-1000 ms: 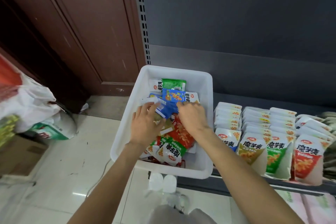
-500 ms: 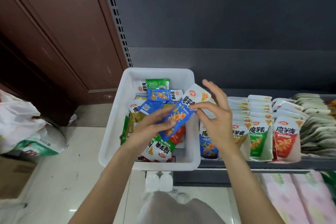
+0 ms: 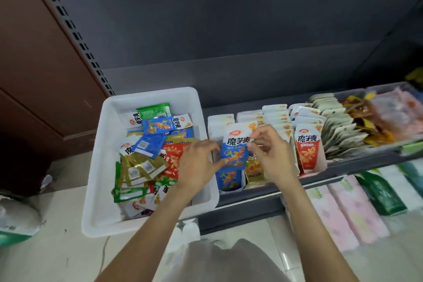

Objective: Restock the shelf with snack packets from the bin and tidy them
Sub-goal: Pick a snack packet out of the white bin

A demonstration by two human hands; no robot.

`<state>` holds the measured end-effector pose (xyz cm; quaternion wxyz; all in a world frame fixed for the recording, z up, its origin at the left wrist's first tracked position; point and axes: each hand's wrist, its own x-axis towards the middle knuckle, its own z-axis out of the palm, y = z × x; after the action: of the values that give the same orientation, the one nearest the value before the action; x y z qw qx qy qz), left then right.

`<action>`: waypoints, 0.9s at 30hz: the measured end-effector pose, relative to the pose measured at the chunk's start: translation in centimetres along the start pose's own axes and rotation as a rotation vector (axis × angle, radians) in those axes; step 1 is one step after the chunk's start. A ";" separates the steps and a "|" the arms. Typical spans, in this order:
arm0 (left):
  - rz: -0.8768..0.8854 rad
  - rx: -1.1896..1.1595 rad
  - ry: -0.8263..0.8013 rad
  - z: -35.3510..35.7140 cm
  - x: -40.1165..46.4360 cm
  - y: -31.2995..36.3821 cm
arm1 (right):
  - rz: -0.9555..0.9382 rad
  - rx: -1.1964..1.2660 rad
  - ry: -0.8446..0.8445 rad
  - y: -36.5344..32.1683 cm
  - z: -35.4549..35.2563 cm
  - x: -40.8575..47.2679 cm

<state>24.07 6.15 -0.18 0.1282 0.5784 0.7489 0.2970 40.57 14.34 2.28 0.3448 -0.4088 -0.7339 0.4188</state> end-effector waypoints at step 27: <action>-0.154 -0.046 0.455 -2.6 -2.0 -5.3 | -0.409 -0.356 -0.091 -2.0 6.1 -0.5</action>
<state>19.13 2.72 -1.58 -0.0084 0.4344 0.7934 0.4263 34.96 11.26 1.54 0.3115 -0.2871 -0.8780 0.2228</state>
